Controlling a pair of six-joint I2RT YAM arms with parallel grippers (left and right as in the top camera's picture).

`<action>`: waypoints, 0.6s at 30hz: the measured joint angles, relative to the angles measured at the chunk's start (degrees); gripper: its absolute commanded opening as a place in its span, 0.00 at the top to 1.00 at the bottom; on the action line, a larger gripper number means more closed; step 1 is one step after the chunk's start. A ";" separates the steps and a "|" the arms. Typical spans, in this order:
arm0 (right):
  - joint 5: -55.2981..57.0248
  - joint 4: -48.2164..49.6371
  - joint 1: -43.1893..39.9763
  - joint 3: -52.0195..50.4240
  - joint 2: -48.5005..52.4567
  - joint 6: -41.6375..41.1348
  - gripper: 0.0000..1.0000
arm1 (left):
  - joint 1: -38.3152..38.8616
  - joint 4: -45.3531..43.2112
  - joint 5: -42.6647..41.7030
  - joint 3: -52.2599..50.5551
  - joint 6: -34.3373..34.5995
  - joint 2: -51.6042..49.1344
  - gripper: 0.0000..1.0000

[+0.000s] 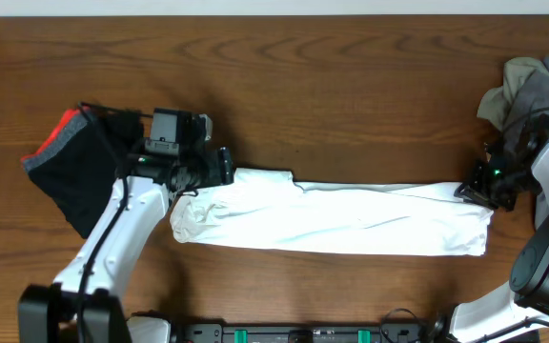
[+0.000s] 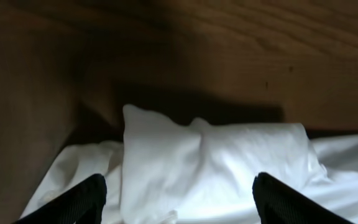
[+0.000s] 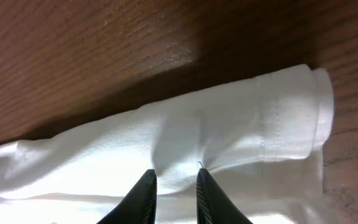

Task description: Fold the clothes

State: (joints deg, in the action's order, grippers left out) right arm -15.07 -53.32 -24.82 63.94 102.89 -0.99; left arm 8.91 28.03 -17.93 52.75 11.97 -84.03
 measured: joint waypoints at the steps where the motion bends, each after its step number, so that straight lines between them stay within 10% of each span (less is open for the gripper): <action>1: 0.00 0.00 0.00 0.00 0.00 0.00 0.79 | 0.00 -0.79 -0.02 0.00 0.02 -0.87 0.23; 16: 0.00 0.09 0.00 0.00 0.00 0.00 0.79 | 0.00 -7.15 -2.84 0.00 0.02 -10.43 0.43; 18: 0.00 0.09 0.00 0.00 0.00 0.00 0.79 | 0.00 -7.69 -3.17 0.00 0.22 -10.43 0.69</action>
State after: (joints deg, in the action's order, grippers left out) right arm -15.07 -53.23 -24.82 63.94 102.89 -0.99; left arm 8.91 20.34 -21.10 52.75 12.19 -94.45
